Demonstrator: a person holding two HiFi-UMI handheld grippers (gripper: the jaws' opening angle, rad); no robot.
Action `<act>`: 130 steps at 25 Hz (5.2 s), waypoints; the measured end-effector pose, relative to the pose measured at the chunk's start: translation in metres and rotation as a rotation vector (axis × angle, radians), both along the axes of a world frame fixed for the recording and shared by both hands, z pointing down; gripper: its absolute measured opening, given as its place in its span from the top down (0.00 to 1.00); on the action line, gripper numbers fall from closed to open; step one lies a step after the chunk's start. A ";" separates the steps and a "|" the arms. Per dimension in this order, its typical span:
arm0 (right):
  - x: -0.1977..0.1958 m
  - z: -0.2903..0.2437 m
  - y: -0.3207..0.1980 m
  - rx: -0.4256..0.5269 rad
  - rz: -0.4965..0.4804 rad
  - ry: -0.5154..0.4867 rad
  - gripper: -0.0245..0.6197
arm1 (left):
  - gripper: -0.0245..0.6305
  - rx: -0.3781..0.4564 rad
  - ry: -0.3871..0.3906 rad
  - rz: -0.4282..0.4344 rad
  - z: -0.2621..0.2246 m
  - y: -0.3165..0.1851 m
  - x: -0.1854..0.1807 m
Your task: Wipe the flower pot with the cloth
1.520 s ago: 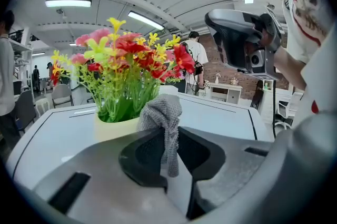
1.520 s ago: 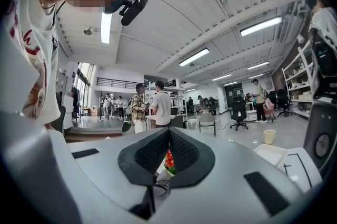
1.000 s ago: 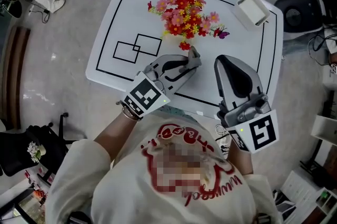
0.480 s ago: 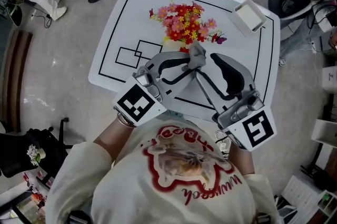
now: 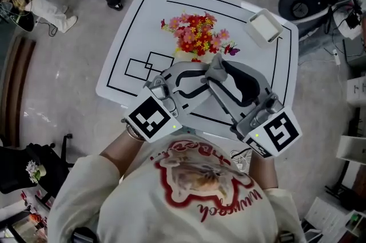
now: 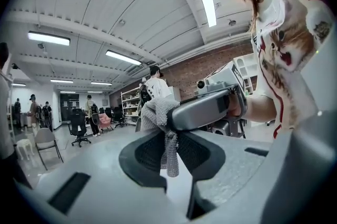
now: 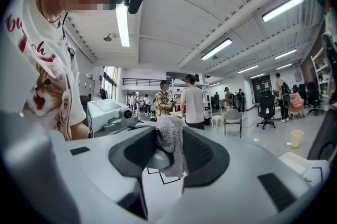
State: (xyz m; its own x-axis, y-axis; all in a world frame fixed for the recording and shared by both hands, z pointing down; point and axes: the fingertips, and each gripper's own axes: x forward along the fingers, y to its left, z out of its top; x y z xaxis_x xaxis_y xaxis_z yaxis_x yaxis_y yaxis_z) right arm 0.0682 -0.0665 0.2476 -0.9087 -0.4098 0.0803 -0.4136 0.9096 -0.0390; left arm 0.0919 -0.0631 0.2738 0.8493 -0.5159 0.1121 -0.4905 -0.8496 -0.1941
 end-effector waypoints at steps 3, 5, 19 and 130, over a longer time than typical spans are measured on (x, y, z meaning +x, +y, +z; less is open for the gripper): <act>0.003 -0.004 -0.001 0.040 0.008 0.033 0.83 | 0.88 -0.005 -0.005 0.005 -0.003 0.000 0.003; 0.003 -0.006 -0.002 0.058 0.007 0.048 0.85 | 0.88 -0.010 -0.005 0.002 -0.005 -0.001 0.003; 0.034 -0.064 -0.074 0.184 0.198 -0.011 0.90 | 0.87 0.006 0.074 -0.091 -0.037 -0.052 -0.041; 0.008 0.189 -0.139 -0.193 -0.133 0.106 0.90 | 0.88 -0.111 0.083 -0.297 0.004 -0.093 -0.126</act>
State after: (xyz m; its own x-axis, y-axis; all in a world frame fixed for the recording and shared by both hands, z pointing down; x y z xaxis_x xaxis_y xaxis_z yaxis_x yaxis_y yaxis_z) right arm 0.0759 -0.2056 0.4368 -0.9359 -0.2550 0.2429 -0.3018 0.9363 -0.1798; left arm -0.0339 -0.1560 0.2774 0.6724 -0.7307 0.1180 -0.7300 -0.6810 -0.0577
